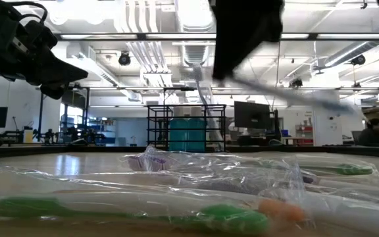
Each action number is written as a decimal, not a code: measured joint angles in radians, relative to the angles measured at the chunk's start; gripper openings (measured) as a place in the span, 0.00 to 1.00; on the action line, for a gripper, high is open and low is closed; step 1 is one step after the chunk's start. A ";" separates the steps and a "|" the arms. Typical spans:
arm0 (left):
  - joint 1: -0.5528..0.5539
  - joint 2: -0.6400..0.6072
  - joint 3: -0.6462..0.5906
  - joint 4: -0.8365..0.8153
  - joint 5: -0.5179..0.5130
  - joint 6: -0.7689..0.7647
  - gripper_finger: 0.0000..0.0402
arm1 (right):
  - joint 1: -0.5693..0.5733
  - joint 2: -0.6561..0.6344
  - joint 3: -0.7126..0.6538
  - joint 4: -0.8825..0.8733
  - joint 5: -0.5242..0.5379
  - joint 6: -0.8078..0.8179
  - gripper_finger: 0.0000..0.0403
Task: Pick & Place toothbrushing station
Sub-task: Put the blue toothbrush into the wire organizer
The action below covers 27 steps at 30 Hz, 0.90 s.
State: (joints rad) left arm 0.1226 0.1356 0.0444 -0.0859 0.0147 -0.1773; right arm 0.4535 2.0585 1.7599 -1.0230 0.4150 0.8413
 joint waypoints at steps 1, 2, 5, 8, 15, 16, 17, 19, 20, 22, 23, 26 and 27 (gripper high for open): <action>0.000 0.000 0.000 0.001 0.000 0.004 0.01 | 0.010 -0.026 0.000 0.002 0.045 -0.015 0.05; 0.000 0.000 0.000 0.001 0.000 0.012 0.01 | 0.021 -0.053 0.000 0.010 0.090 -0.034 0.05; 0.000 0.000 0.000 0.002 0.009 0.063 0.01 | 0.065 -0.139 -0.002 0.014 0.242 -0.072 0.05; 0.000 0.000 0.000 0.004 0.015 0.069 0.01 | 0.104 -0.223 -0.025 0.009 0.373 -0.087 0.05; 0.000 0.000 0.000 0.004 0.019 0.047 0.01 | 0.167 -0.388 -0.257 0.172 0.590 -0.100 0.05; 0.000 0.000 0.000 0.004 0.019 0.047 0.01 | 0.169 -0.407 -0.309 0.224 0.592 -0.113 0.05; 0.000 0.000 0.000 0.003 0.019 0.048 0.01 | 0.169 -0.428 -0.364 0.288 0.595 -0.137 0.05; 0.000 0.000 0.000 0.004 0.019 0.049 0.01 | 0.167 -0.474 -0.477 0.459 0.597 -0.222 0.04; 0.000 0.000 0.000 0.005 0.019 0.054 0.01 | 0.163 -0.498 -0.539 0.560 0.599 -0.279 0.04; 0.000 0.000 0.000 0.009 0.020 0.073 0.01 | 0.148 -0.546 -0.659 0.793 0.580 -0.406 0.04; 0.000 0.000 0.000 0.014 0.020 0.079 0.01 | 0.134 -0.569 -0.723 0.914 0.547 -0.473 0.04; 0.000 0.000 -0.004 0.037 0.022 0.107 0.01 | 0.080 -0.637 -0.894 1.242 0.393 -0.668 0.04; 0.000 0.000 -0.004 0.052 0.023 0.120 0.01 | 0.061 -0.656 -0.943 1.346 0.326 -0.739 0.04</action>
State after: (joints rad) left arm 0.1226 0.1356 0.0402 -0.0343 0.0372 -0.0576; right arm 0.5141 1.4024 0.8170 0.3227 0.7411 0.1027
